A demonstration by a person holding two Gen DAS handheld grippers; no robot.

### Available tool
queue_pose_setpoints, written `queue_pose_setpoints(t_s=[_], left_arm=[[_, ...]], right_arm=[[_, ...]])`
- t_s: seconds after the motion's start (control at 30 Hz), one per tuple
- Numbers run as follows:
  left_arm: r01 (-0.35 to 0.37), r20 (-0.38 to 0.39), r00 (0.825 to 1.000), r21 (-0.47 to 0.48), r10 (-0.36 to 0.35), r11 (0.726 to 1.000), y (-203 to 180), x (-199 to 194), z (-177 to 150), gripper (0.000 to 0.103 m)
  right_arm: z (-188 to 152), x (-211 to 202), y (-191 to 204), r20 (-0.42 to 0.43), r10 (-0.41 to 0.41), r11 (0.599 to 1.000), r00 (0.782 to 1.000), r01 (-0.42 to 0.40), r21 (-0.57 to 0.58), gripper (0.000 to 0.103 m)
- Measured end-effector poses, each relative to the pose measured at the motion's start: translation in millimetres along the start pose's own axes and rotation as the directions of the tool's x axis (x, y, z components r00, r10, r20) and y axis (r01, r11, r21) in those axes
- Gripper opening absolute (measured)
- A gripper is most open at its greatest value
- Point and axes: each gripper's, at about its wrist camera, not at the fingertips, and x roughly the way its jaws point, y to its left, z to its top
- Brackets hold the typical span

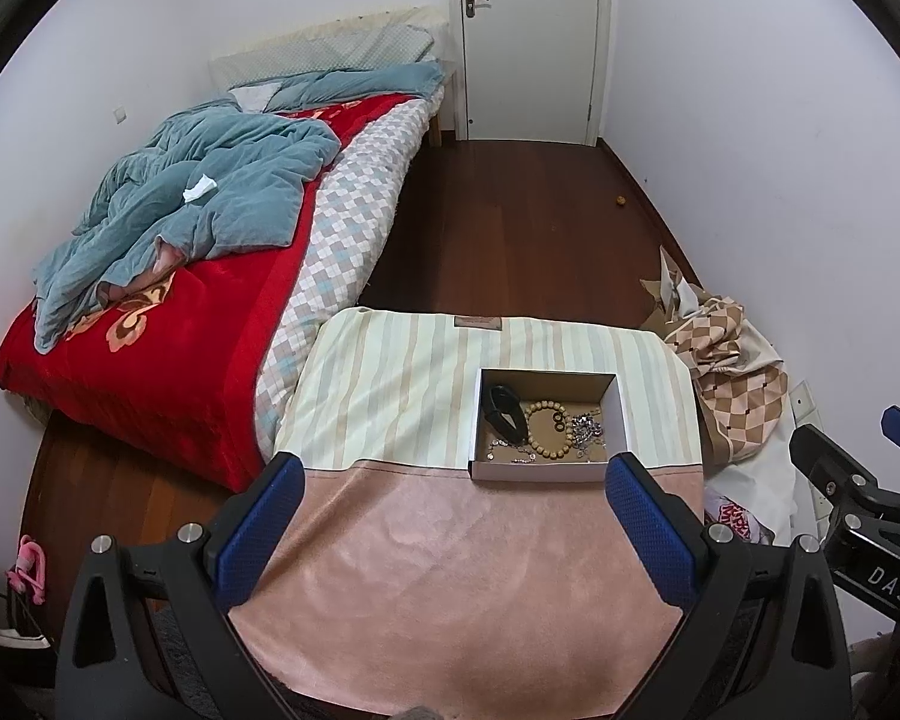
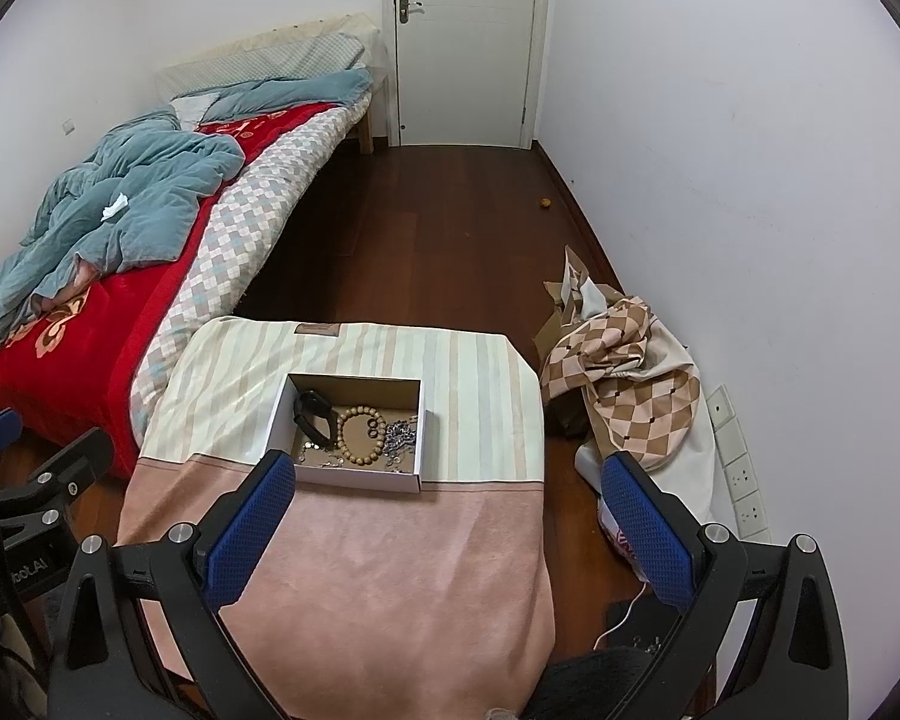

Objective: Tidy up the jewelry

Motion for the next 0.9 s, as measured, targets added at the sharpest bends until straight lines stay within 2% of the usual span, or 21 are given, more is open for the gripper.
queue_pose_setpoints(t_s=[0.9], left_arm=[[0.004,0.006,1.000,0.000,-0.004,1.000,-0.9,-4.3,0.4,0.102]], right_arm=[[0.3,-2.1,-1.0,0.006,-0.002,1.000,1.000,0.002,-0.002,0.103]])
